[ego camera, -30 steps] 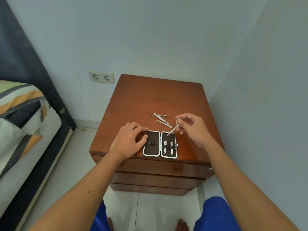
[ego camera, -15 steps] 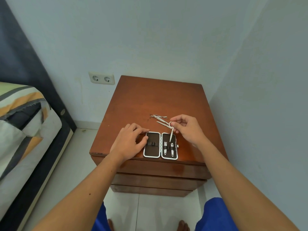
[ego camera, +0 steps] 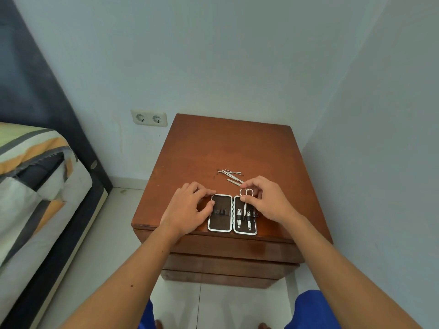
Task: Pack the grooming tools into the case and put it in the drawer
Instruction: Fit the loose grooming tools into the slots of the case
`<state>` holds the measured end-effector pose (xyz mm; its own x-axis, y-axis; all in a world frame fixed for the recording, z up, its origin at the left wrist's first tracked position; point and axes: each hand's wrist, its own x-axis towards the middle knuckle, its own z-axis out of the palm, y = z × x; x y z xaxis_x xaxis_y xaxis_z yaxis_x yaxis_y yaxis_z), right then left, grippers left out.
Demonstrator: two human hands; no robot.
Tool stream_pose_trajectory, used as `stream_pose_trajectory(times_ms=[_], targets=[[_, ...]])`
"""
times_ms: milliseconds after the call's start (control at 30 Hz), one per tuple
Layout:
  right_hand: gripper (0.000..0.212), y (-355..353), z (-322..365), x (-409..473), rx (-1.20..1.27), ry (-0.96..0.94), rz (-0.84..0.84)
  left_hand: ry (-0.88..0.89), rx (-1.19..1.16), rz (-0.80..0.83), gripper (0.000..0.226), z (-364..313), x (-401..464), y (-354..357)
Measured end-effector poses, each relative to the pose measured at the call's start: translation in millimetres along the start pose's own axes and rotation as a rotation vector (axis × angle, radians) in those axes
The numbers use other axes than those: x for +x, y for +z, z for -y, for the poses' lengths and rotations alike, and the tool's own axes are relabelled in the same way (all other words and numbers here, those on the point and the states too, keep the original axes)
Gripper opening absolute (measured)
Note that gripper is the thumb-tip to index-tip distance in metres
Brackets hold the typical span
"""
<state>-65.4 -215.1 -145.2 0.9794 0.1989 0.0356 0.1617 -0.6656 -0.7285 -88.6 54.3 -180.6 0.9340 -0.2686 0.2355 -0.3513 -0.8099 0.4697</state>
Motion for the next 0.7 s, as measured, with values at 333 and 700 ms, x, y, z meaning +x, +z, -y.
stream_pose_trajectory(times_ms=[333, 700], targets=[[0.027, 6, -4, -6, 0.054, 0.024, 0.011, -0.029, -0.012, 0.010, 0.037, -4, -11, 7], [0.028, 2, 4, 10, 0.070, -0.012, -0.023, -0.004, 0.004, -0.022, 0.036, 2, 6, -7]])
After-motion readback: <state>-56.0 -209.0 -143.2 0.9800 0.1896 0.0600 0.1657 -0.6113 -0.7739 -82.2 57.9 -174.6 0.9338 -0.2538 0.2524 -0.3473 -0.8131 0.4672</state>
